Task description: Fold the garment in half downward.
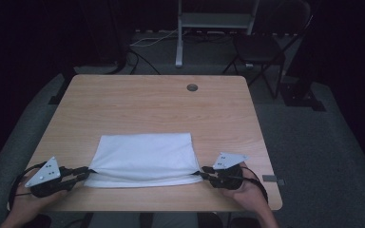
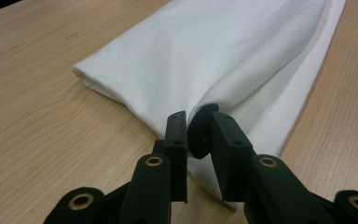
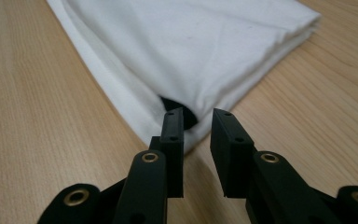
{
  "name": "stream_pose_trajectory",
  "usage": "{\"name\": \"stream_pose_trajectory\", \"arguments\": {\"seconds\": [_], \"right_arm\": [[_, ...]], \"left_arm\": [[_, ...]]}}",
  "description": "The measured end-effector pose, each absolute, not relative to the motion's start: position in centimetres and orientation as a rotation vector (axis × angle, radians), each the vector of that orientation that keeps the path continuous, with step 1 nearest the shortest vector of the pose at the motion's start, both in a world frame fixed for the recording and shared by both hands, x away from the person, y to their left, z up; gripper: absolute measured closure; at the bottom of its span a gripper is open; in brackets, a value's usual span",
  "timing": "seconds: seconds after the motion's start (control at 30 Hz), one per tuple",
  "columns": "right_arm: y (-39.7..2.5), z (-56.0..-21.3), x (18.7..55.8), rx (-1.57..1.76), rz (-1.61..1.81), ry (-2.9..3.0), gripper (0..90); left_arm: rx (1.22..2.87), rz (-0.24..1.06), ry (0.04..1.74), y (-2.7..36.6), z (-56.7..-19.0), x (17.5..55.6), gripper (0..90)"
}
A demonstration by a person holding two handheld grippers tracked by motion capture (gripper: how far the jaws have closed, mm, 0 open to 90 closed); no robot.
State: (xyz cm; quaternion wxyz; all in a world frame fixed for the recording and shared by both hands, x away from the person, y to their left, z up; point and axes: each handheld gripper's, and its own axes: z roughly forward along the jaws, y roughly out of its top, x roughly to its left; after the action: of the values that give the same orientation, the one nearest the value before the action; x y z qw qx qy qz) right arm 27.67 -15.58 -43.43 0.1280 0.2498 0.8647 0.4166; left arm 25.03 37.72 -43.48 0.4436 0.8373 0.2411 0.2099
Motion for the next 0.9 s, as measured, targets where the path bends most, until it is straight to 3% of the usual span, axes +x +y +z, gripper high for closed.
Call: {"name": "stream_pose_trajectory", "arguments": {"seconds": [0.3,0.53,0.9], "right_arm": [[-16.0,-42.5,28.6,0.790,1.239,2.416,67.4],[-13.3,-42.4,29.7,0.761,1.235,2.422,59.9],[-12.0,-43.8,29.5,0.744,1.170,2.489,57.2]], "left_arm": [[2.008,0.523,0.669,39.3,-42.3,26.4,70.5],[1.991,0.491,0.662,37.1,-41.7,29.0,66.1],[2.153,0.463,0.595,34.2,-43.2,28.7,65.3]]}}
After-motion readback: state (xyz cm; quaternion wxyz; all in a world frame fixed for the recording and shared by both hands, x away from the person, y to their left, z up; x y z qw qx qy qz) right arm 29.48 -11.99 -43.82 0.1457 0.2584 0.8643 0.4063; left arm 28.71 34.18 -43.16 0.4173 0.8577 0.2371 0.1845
